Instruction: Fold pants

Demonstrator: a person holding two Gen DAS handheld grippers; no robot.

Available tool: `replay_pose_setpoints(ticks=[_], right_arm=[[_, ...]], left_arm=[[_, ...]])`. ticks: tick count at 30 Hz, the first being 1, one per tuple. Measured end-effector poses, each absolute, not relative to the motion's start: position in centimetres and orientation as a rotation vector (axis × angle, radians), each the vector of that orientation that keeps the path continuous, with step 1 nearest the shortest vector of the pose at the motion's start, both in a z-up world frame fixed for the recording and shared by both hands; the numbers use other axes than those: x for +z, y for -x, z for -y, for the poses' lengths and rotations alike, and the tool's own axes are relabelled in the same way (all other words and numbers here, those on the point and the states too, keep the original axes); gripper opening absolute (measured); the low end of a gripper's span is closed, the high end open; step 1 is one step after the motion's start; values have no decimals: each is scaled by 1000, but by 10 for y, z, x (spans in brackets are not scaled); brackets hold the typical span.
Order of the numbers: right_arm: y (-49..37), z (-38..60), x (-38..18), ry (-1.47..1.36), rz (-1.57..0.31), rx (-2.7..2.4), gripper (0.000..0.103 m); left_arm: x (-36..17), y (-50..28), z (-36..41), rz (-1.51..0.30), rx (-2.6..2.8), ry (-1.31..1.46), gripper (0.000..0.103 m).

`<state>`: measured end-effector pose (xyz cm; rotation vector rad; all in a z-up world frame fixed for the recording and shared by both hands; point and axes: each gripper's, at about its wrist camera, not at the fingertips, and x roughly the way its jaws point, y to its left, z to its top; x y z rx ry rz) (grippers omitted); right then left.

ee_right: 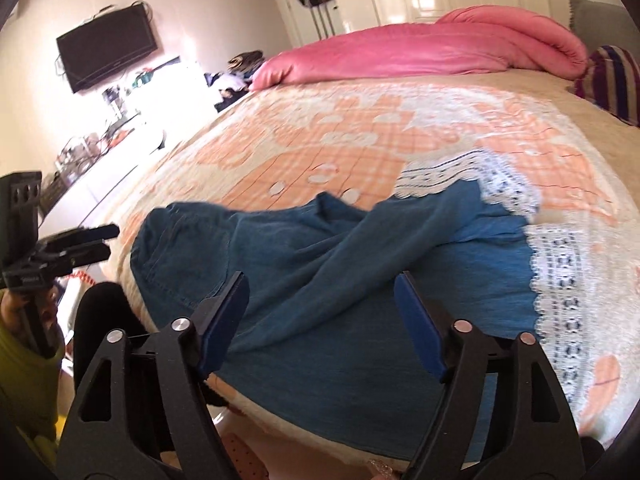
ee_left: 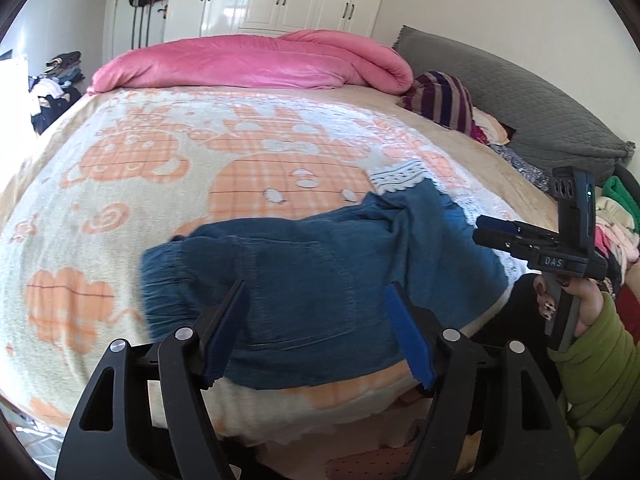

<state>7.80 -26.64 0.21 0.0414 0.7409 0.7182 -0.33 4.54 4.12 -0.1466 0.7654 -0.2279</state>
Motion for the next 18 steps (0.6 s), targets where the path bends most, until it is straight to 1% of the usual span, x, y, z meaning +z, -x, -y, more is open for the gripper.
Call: replay_pose_setpoints(ticks=[9,12,13,15,17,18], right_arm=[[-83,285,3,-88,-714,669,80],[-85,287,1,-91,-718,660,80],[-86,288,0,-94,-721,658,80],[-89,290,-2,-102,-724,654,80],[-91,291,-5,-106,-730,651,81],[-92,292,-7,-109,-732,646,81]], left_arm=[[28,-9,-3,-817,-337,149,69],[19,-14,10,-836,-375,173,67],[14,-15,16,-849,-389,182,66],[9,-18,23,-864,-413,184,55],[3,-21,32,-881,-436,182,52],[0,-23,36,-888,-446,179,48]])
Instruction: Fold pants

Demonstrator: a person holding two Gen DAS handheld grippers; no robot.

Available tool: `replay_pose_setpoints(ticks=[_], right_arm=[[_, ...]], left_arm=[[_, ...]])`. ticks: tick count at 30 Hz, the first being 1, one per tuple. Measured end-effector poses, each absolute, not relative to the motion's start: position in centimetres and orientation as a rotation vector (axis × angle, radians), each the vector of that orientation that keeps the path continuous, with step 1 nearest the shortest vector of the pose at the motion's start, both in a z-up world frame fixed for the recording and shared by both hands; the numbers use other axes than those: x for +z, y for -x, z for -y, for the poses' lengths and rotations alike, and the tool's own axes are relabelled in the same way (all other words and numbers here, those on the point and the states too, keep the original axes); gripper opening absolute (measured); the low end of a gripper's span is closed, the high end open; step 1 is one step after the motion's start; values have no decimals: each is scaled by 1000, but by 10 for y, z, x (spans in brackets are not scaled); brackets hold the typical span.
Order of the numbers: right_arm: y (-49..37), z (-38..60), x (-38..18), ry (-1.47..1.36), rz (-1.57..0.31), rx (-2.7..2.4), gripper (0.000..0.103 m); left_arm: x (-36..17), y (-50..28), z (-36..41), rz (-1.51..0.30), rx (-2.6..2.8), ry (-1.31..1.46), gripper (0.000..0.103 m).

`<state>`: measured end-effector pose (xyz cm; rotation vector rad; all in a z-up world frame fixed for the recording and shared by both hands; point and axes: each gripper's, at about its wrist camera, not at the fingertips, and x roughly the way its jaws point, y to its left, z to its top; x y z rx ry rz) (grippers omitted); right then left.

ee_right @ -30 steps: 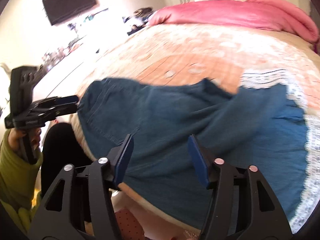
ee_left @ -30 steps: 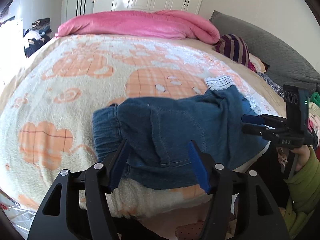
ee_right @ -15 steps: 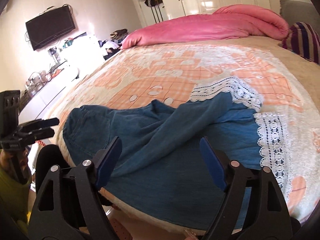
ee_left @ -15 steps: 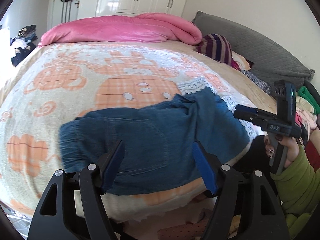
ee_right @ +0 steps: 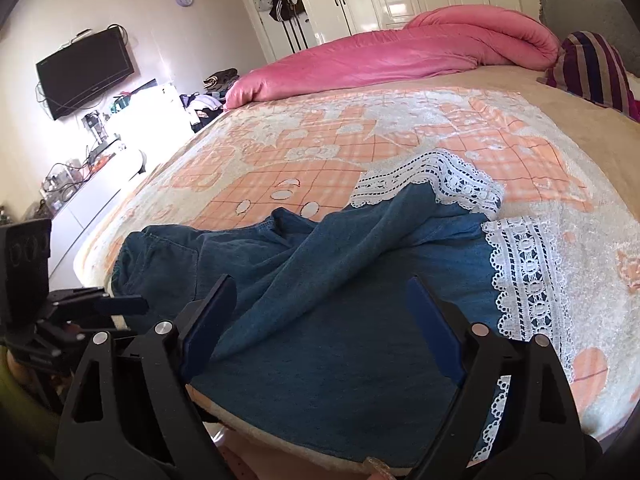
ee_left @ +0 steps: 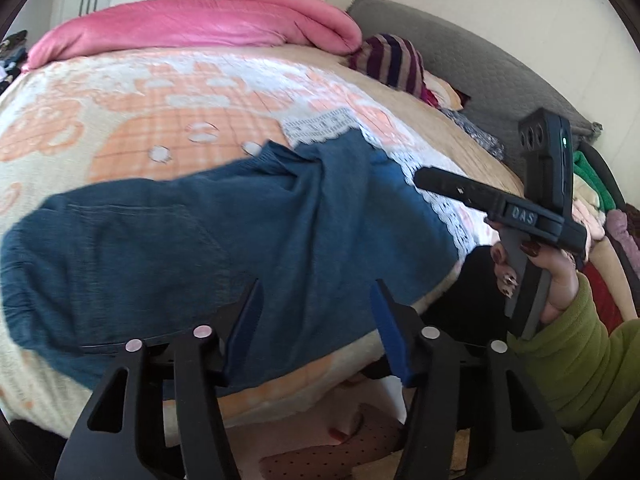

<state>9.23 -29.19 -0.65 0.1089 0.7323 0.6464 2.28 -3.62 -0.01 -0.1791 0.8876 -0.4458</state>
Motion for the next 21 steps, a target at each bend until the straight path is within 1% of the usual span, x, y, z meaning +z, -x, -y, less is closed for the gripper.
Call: replay_pose_setpoints(ticks=[1,2,8,12,18,21], right_arm=[[-94,293,-8,-112,-737,646,81],[-94,293,-9,-114,-740,644,81],[-102,294,-16,-128,-757,637,81],[-109,289,-13,-107,-757,644,81],[-136,260,1,-4,-755,658,81],[-157,235,4,97,-772,651,81]], left_arm=[[-4,-25,41,-899,-460,176,45],[-7,-27,45,-908,-470,175,40],[-28,-43,62,-962,-511,179,37],[-36,-58,67,-974,-514,185,37],[-43,-85,77,-973,-555,231,37],[-41,-92,75,-942,-562,285,37]])
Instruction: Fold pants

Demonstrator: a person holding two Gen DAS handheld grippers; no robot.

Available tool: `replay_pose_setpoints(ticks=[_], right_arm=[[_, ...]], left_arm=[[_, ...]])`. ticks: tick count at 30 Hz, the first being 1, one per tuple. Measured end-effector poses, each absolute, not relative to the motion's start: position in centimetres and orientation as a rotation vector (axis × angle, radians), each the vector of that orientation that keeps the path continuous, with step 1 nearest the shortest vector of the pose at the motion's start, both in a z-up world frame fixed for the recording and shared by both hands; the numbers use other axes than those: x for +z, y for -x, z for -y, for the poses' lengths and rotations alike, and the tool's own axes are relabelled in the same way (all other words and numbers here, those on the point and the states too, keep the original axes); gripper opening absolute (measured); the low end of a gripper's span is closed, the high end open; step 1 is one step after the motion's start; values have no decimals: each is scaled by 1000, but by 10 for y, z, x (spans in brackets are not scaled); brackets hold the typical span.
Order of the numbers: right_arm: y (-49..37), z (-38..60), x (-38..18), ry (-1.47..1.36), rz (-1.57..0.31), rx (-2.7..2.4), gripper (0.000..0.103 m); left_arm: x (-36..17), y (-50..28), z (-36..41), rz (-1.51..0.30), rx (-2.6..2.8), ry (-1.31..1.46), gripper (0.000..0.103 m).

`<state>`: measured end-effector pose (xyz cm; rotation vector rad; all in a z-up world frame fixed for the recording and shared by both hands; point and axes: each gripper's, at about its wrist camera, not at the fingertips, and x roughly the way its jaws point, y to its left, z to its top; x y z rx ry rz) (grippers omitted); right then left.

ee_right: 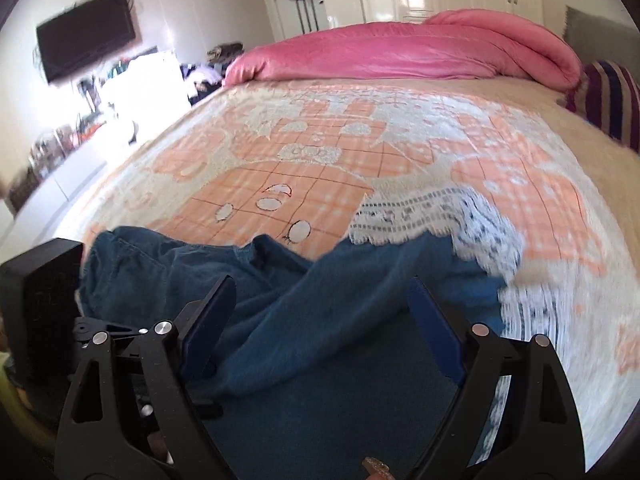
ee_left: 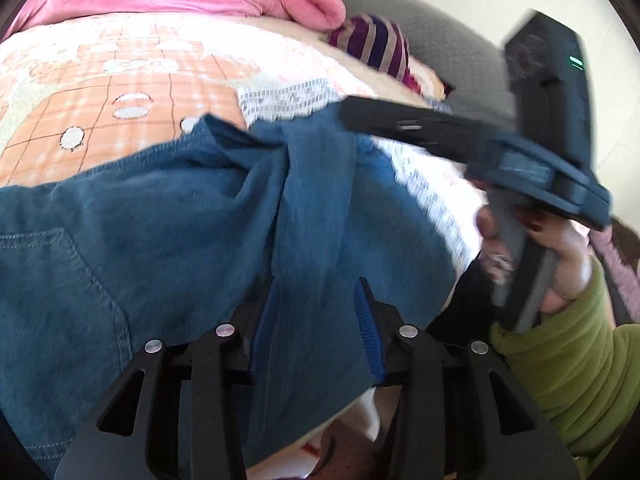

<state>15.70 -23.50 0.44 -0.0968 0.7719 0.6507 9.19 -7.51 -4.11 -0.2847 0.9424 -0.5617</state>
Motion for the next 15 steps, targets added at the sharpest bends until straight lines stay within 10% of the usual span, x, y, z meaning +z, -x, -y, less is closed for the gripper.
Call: replay_pose_setpoints(ticks=[15], right_arm=[[-262,159,-42,280,-978,482,65]], left_arm=[[-46,-72,93,-854,-702,222,37]])
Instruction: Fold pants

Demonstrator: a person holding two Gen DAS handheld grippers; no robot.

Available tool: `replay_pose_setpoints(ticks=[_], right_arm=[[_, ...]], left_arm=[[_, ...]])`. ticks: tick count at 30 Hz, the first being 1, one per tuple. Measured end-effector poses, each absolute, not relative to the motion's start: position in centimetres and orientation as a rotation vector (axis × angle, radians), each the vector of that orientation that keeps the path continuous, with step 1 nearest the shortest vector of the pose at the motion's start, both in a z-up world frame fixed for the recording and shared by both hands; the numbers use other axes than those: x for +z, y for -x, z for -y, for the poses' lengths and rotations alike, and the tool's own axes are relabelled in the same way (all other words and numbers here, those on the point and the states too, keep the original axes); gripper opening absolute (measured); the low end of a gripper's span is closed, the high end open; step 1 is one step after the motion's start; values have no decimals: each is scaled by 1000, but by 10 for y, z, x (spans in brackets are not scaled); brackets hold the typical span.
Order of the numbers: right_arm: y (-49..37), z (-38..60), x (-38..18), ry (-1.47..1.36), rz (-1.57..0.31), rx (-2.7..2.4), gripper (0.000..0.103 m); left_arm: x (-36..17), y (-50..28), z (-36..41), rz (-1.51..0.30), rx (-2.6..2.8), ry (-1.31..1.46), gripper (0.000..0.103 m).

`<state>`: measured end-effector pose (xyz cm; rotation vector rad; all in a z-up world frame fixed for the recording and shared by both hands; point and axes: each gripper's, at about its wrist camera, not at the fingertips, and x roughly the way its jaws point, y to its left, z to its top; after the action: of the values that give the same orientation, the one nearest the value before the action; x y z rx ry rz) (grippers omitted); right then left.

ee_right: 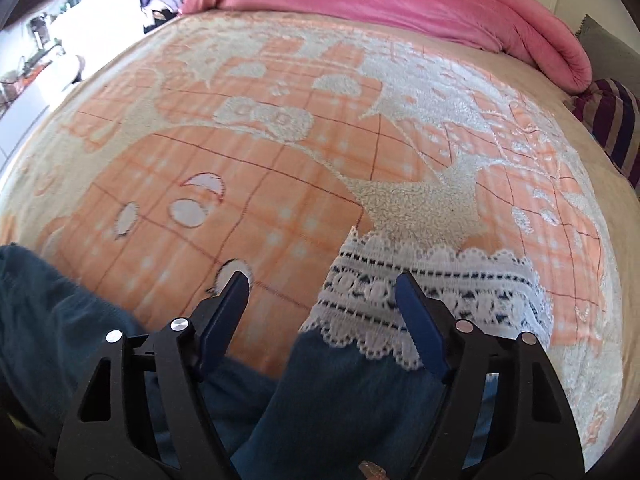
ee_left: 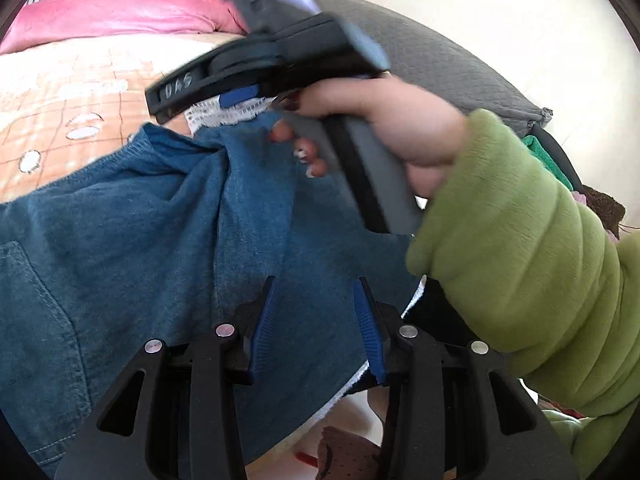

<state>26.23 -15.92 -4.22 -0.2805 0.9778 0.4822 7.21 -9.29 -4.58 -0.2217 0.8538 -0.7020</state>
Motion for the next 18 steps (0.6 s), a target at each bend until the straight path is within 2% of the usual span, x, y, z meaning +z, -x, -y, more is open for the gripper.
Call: replay_pose_setpoints(ticks=[2,4,7,11,18], right_arm=[[-274,159,-52,272,-1014,481,51],[-278,164,-58,269,-1012,470,29],[-275,176,-55,254,-977,485,8],[-264,219,-35,27,-941,570,7],[-235,289,4,-193,-815,588,5]], left_arm=[[-42,-71,90,-829,-690,209,40],[-38,-70,87,-803,-673,197,41],[-34,-70,79,-778,-636,190,51],[-36,-71,69,-783,-597,177,52],[-49,-77,73,-810,-604,195,50]])
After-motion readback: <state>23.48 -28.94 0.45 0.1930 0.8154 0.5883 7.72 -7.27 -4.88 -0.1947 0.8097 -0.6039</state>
